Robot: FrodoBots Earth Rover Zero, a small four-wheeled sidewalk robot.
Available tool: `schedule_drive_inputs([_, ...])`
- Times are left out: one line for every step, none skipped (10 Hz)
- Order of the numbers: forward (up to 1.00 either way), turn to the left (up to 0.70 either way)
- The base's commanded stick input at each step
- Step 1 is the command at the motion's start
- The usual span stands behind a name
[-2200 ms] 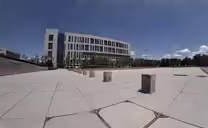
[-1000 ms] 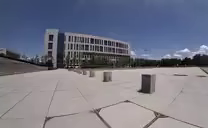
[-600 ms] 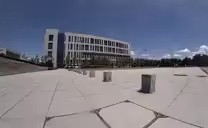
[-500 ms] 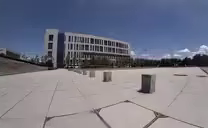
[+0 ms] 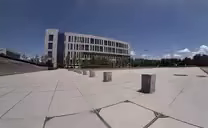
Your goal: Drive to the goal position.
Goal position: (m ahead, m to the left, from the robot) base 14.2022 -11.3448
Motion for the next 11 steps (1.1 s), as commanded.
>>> schedule_drive_inputs([0.05, 0.0])
schedule_drive_inputs([0.05, 0.0])
schedule_drive_inputs([0.05, 0.0])
schedule_drive_inputs([0.05, 0.0])
schedule_drive_inputs([0.03, 0.0])
schedule_drive_inputs([-0.01, 0.0])
schedule_drive_inputs([-0.14, 0.0])
schedule_drive_inputs([-0.5, 0.0])
schedule_drive_inputs([-0.68, 0.0])
schedule_drive_inputs([-0.68, 0.0])
schedule_drive_inputs([-0.04, 0.0])
